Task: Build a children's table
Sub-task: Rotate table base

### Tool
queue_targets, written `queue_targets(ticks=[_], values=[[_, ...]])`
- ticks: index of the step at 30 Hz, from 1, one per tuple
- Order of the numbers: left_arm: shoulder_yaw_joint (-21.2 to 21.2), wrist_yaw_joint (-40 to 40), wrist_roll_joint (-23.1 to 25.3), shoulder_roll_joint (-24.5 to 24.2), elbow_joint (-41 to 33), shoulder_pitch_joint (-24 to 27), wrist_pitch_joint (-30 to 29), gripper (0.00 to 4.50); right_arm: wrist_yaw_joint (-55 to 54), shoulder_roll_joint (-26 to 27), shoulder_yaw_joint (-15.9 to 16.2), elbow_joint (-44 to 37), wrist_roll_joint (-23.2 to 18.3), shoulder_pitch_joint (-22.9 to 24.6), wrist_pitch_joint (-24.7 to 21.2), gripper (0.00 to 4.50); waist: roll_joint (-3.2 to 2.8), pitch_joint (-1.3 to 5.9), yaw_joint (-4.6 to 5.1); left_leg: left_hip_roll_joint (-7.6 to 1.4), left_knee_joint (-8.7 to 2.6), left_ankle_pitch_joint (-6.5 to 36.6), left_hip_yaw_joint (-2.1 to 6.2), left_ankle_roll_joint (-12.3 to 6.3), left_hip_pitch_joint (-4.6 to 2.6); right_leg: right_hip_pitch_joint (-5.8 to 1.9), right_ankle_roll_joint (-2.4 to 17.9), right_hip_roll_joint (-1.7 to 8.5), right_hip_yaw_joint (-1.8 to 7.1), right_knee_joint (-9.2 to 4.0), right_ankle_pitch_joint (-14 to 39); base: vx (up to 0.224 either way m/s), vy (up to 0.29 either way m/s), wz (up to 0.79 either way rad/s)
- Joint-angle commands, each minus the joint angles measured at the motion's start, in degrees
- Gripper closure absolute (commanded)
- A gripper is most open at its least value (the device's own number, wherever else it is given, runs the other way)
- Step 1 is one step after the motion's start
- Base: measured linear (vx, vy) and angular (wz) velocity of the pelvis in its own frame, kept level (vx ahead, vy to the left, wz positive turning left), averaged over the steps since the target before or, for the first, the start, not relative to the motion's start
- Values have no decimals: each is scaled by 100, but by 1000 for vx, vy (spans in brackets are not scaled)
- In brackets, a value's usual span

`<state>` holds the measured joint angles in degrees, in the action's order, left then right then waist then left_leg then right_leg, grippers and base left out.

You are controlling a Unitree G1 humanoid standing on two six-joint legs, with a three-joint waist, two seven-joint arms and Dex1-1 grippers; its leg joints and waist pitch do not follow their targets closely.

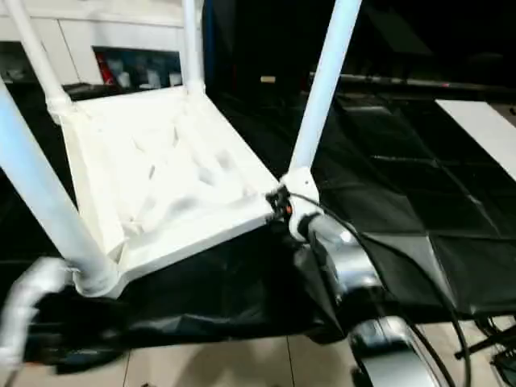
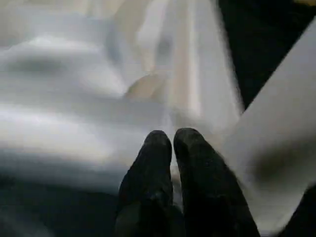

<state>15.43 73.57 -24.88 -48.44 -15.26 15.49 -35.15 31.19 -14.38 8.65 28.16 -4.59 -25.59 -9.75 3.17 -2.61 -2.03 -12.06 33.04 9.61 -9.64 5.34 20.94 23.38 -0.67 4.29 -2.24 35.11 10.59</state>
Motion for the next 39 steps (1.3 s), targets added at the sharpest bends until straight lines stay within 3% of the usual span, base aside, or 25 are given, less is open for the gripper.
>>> queue_targets(ticks=[1, 6, 7, 10, 11, 12, 17, 18, 20, 24, 27, 31, 35, 39], values=[[262, 136, 22, -118, 133, -31, 155, 4, 315, -154, 195, -363, 62, 160, -206, 415, -149, 251, 8, -51, -436, 2197, -22, 51, -95, -161, 857, 135, 184, -453, 1771, 0, 0, 0], [727, 217, -84, -314, 492, -173, 333, 4, 701, -560, 403, -869, 125, 572, -520, 415, -139, 244, 7, -52, -440, 2273, -17, 44, -93, -165, 952, 152, 191, -450, 1781, 0, 0, 0], [908, 180, -226, -278, 679, -456, 439, 4, 684, -688, 361, -960, 163, 684, -597, 415, -160, 245, -7, -48, -433, 2275, -23, 58, -117, -154, 976, 149, 195, -457, 1748, 0, 0, 0], [979, 80, -454, -205, 808, -742, 437, 4, 584, -724, 284, -1038, 193, 744, -714, 415, -159, 238, -10, -37, -438, 2257, -17, 86, -93, -179, 1017, 159, 185, -446, 1744, 0, 0, 0], [961, 43, -579, -155, 825, -880, 376, 4, 506, -710, 247, -1044, 213, 750, -761, 415, -154, 256, -23, -38, -418, 2279, -28, 96, -135, -152, 1035, 162, 192, -443, 1734, 0, 0, 0], [938, 33, -711, -73, 823, -1019, 324, 4, 427, -682, 223, -1050, 220, 745, -854, 415, -168, 248, -15, -34, -423, 2269, -21, 107, -121, -162, 1046, 161, 192, -433, 1722, 0, 0, 0], [780, -140, -1137, 404, 743, -1533, 138, 4, 263, -477, 320, -946, 259, 667, -978, 415, -135, 275, -10, -30, -408, 2133, -22, 163, -118, -198, 1088, 181, 190, -417, 1636, 0, 0, 0], [599, -225, -1150, 575, 683, -1667, 118, 4, 66, -323, 333, -721, 317, 560, -836, 415, -113, 276, -1, -29, -410, 2094, -24, 154, -101, -206, 1088, 181, 190, -412, 1607, 0, 0, 0], [497, -272, -1139, 648, 651, -1720, 118, 4, -53, -243, 327, -599, 353, 503, -754, 415, -124, 288, 8, -30, -402, 2015, -22, 187, -99, -209, 1107, 189, 189, -399, 1575, 0, 0, 0], [-175, -706, -1339, 1226, 220, -2185, -86, 4, -704, 289, 115, 190, 378, 52, -564, 415, -128, 310, 5, -36, -387, 1846, -36, 219, -116, -215, 1153, 179, 190, -366, 1314, 0, 0, 0], [-471, -825, -1469, 1475, -14, -2404, -242, 4, -888, 448, 64, 498, 380, -159, -498, 415, -115, 315, -37, -33, -379, 1831, -44, 267, -133, -207, 1131, 165, 183, -348, 1227, 0, 0, 0], [-1197, -890, -1341, 1901, -124, -2905, -282, 4, -934, 629, 40, 878, 385, -431, -323, 415, -78, 326, -52, -18, -370, 1657, -52, 267, -96, -249, 1037, 172, 184, -339, 1145, 0, 0, 0], [-1628, -991, -1139, 2309, 30, -3238, -166, 4, -916, 687, 54, 1046, 378, -564, -204, 415, -41, 350, -35, -9, -349, 1355, -56, 247, -46, -303, 997, 182, 186, -316, 909, 0, 0, 0], [-2111, -1212, -890, 2787, 321, -3589, 2, 4, -822, 762, 105, 1199, 379, -681, -88, 415, -42, 356, -13, -10, -326, 1312, -61, 203, -52, -302, 1012, 183, 181, -328, 916, 0, 0, 0]])
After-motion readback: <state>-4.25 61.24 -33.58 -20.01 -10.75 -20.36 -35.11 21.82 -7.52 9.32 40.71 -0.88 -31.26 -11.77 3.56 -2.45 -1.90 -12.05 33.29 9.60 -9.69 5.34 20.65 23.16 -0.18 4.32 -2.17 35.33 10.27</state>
